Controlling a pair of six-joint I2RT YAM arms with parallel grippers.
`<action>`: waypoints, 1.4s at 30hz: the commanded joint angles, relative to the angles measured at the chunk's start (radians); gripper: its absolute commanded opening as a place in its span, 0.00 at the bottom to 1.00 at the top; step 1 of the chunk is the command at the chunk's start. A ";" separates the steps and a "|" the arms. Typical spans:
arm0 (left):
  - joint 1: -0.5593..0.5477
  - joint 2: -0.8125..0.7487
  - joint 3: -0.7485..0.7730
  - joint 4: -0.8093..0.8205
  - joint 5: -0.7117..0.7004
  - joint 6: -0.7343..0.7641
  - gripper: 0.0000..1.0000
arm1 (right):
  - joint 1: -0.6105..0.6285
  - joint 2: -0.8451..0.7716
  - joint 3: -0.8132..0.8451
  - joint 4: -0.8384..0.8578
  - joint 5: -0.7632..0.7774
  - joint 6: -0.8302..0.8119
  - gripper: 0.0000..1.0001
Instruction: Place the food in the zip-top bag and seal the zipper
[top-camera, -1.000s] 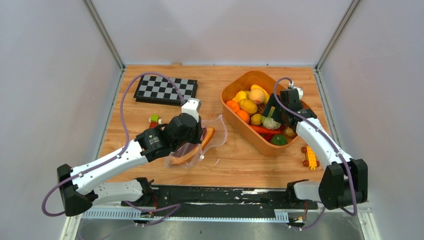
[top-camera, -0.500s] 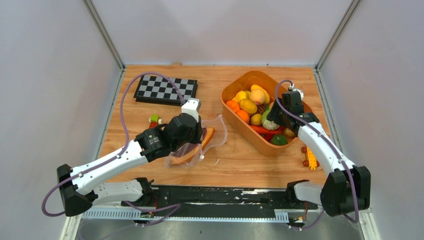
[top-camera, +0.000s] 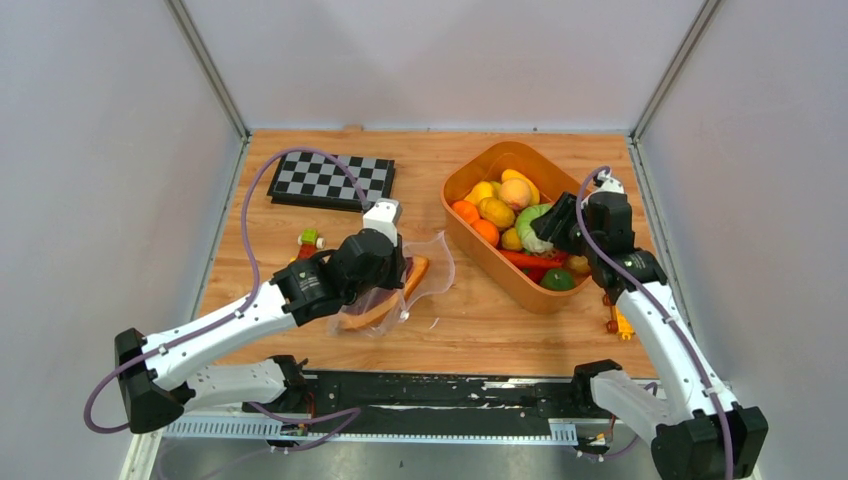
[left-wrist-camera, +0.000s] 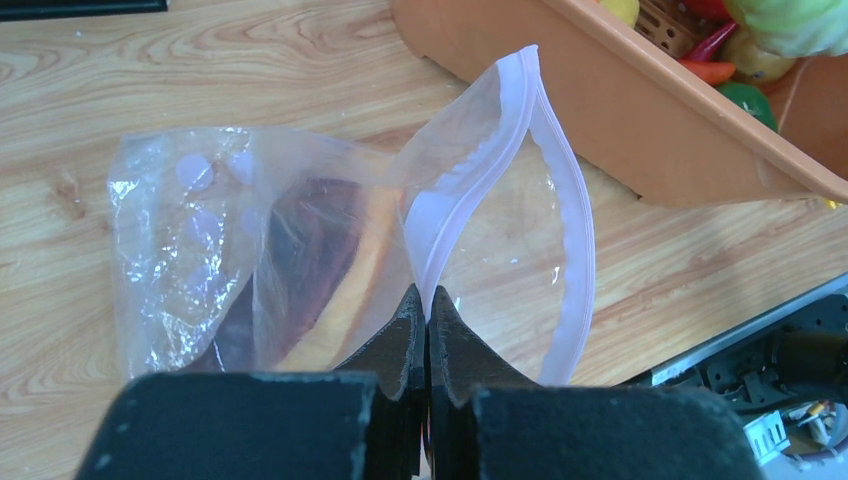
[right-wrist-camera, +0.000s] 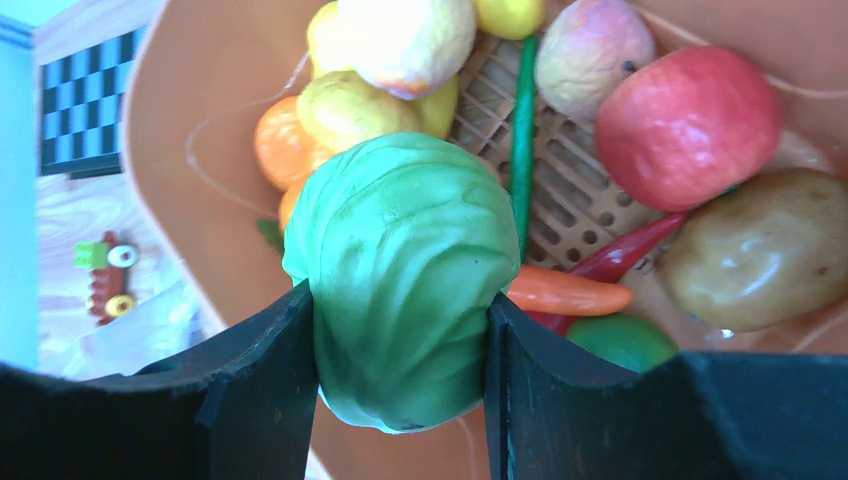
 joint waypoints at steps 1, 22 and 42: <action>0.005 -0.034 -0.016 0.061 -0.015 -0.017 0.00 | 0.000 -0.065 0.008 0.062 -0.163 0.060 0.31; 0.007 -0.083 -0.048 0.082 -0.034 -0.013 0.00 | 0.070 -0.134 0.022 0.258 -0.709 0.090 0.36; 0.007 -0.070 0.000 0.156 0.171 0.065 0.00 | 0.545 0.165 0.155 0.181 -0.315 -0.090 0.36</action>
